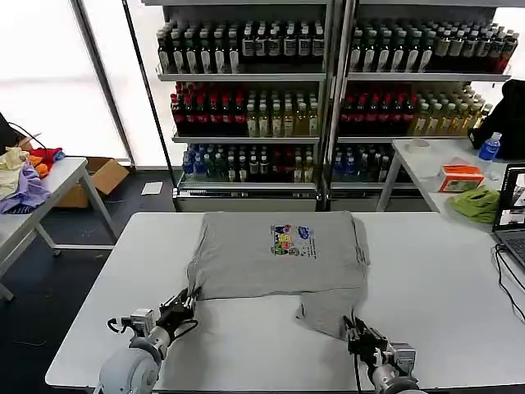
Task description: Fold and organize the clothes.
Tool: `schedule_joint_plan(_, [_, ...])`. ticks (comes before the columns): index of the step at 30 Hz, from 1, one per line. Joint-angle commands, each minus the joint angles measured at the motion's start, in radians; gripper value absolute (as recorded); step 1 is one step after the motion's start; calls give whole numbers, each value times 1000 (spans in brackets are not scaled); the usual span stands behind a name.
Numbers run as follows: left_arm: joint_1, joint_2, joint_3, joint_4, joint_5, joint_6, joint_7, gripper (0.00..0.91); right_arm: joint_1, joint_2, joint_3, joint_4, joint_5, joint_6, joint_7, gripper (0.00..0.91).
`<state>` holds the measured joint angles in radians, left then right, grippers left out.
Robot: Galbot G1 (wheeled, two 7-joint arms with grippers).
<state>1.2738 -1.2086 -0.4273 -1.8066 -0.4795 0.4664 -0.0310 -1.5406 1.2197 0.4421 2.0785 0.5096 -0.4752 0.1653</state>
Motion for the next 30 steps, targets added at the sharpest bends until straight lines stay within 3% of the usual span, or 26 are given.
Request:
schedule_joint_plan(1, [-7,-9,-5,18,-29,-38,-18,10,-1,1,2,-1,17,97,-47,0])
schedule_joint_plan(11, [95,-11,-51,-136,-86,-37,-51,10,-133,-42,64,86,63,206,-149,0])
schedule_joint_plan(19, [278,-18,-106,-287,-76,-10,-68,10,-366,-38,134,162,46,273,-155,0])
schedule_joint_plan(25, [371,-24,-143,-366,-75,-11,-65,10,-528,-33,123,201,1,342,-163,0])
schedule_joint_plan(30, [438,-13,-173,-418,-75,17,-65,10,-592,-60,129,210,5,423,-255,0])
